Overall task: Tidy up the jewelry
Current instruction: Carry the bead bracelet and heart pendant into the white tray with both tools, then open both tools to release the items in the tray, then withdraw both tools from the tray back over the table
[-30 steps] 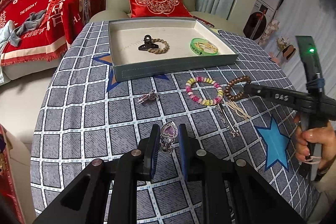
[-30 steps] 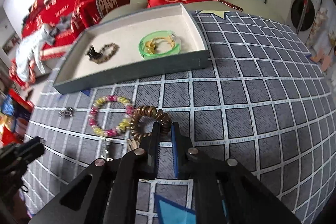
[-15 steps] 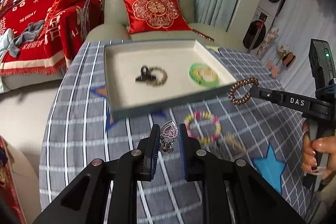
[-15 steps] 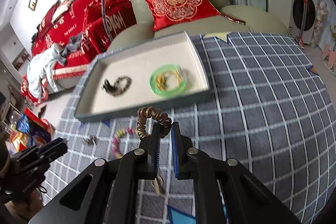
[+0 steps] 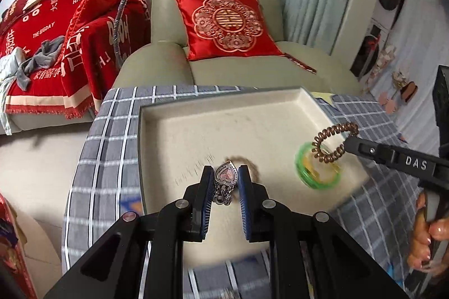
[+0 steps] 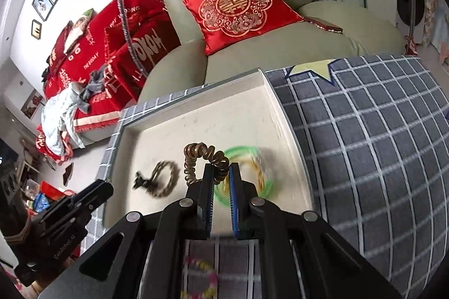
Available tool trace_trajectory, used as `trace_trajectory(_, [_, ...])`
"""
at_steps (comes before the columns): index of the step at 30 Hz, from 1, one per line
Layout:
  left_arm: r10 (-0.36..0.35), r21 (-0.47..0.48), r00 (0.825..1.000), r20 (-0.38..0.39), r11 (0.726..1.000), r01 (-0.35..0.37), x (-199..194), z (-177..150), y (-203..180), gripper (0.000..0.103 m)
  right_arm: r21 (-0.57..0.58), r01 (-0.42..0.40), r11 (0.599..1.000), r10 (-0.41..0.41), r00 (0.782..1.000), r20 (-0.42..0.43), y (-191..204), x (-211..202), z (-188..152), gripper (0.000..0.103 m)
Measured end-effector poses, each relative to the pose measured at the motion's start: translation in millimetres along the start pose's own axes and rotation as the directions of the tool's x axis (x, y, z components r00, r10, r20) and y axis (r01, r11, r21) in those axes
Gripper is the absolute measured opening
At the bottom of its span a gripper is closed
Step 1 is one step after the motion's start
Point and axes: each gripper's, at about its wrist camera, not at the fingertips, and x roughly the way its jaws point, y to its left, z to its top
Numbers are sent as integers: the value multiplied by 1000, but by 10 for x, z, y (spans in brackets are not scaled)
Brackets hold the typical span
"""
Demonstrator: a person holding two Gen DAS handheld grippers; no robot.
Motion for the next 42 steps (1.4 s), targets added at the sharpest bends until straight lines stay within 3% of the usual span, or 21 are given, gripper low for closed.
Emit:
trace_trajectory(11, [42, -32, 996, -74, 999, -44, 567, 150, 101, 32, -3, 35, 999, -35, 999, -41, -41, 671, 245, 11])
trace_trajectory(21, [83, -39, 990, -112, 995, -87, 741, 126, 112, 33, -39, 75, 996, -78, 995, -68, -52, 816, 205, 17])
trace_trajectory(22, [93, -33, 990, -109, 995, -97, 739, 123, 99, 33, -40, 75, 996, -78, 994, -73, -50, 823, 206, 22])
trace_trajectory(25, [115, -18, 989, -93, 993, -117, 706, 107, 75, 33, -41, 68, 997, -71, 995, -75, -54, 817, 199, 62])
trace_trajectory(35, [116, -4, 992, -56, 993, -117, 621, 112, 26, 33, -21, 27, 999, -27, 1000, 0, -30, 483, 180, 68])
trace_trajectory(42, [95, -16, 994, -46, 995, -96, 564, 154, 19, 33, 4, 14, 1000, -14, 1000, 6, -77, 299, 104, 71])
